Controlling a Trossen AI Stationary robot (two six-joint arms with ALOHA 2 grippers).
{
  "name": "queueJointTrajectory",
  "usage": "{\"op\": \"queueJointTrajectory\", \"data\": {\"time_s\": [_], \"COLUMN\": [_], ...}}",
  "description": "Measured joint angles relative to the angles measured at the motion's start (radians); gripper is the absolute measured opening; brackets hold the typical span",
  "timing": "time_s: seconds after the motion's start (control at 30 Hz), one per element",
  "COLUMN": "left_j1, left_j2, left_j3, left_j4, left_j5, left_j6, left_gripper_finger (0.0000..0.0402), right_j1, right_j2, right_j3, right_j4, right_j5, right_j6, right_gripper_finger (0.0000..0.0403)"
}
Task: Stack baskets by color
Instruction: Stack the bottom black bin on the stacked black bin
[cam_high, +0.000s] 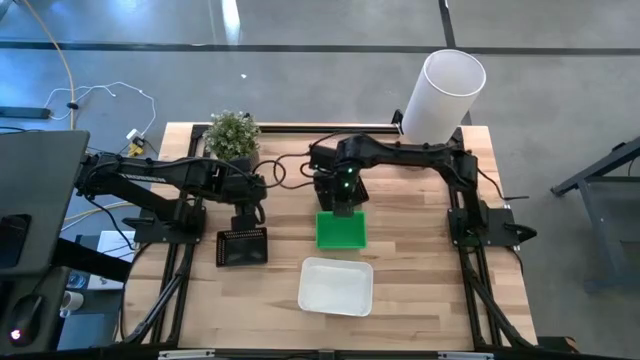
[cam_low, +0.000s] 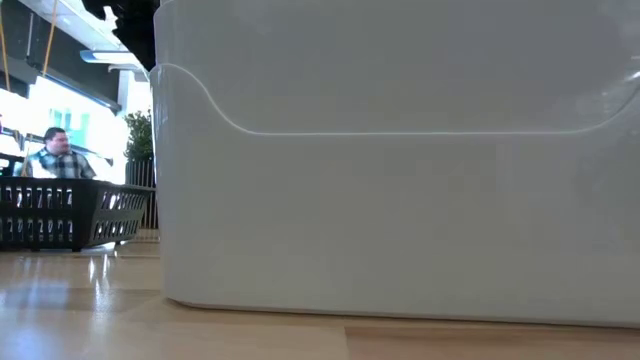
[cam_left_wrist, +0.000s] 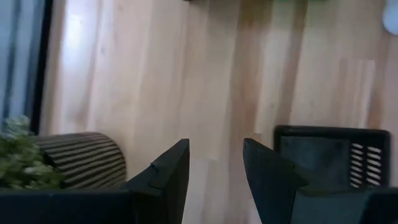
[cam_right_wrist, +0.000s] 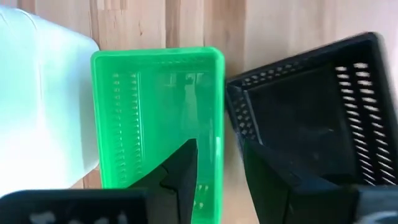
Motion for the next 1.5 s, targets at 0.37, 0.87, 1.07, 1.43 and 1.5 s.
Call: {"op": "queueJointTrajectory", "data": {"time_s": [0.37,0.87,1.07,1.43,1.5], "left_j1": [-0.097,-0.284,-0.380,-0.548,-0.566], "left_j2": [0.000,0.000,0.000,0.064,0.092], "left_j3": [-0.019,-0.173,-0.210,-0.233,-0.233], "left_j4": [-0.003,0.065,0.138,0.189,0.194], "left_j5": [0.086,0.144,0.145,0.136,0.134], "left_j6": [-0.143,-0.460,-0.569,-0.700,-0.726], "left_gripper_finger": [0.0138,0.0138,0.0138,0.0138,0.0138], "right_j1": [-0.073,-0.193,-0.227,-0.235,-0.235], "right_j2": [-0.115,-0.231,-0.232,-0.231,-0.231], "right_j3": [0.000,0.000,0.000,0.000,0.000], "right_j4": [-0.011,-0.003,-0.006,-0.007,-0.009], "right_j5": [0.114,0.125,0.125,0.116,0.116], "right_j6": [-0.052,-0.068,-0.068,-0.065,-0.060], "right_gripper_finger": [0.0117,0.0118,0.0118,0.0118,0.0118]}}
